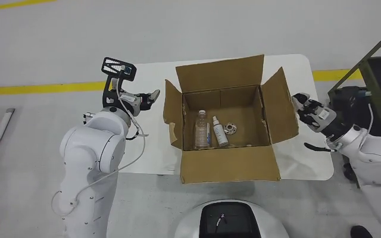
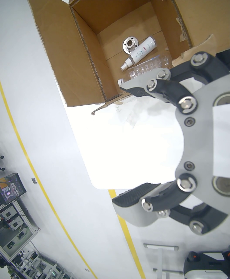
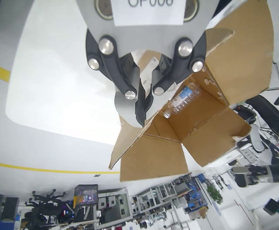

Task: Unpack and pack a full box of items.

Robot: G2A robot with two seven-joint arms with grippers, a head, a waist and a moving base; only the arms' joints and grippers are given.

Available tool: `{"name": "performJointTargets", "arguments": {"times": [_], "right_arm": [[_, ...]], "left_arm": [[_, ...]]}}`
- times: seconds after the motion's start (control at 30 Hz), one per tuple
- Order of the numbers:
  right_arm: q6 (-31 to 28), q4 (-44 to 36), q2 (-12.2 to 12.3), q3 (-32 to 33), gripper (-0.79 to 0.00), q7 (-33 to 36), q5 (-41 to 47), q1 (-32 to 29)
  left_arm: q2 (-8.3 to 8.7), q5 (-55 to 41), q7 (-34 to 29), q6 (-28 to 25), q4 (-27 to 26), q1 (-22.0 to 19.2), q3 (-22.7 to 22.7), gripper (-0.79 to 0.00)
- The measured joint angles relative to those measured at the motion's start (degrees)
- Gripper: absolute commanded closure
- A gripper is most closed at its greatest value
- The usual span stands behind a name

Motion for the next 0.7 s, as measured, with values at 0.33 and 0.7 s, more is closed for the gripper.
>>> {"name": "performJointTargets", "arguments": {"times": [0.33,0.7], "right_arm": [[-2.93,0.69,-0.95,-11.39,0.000,4.56,0.36,4.78],[0.70,2.03,-1.17,-14.61,0.000,10.83,-0.58,7.91]], "left_arm": [[0.00,0.00,0.00,0.00,0.00,0.00,0.00,-0.785],[0.63,4.02,6.42,-6.72,-0.10,4.91,-0.05,0.000]]}}
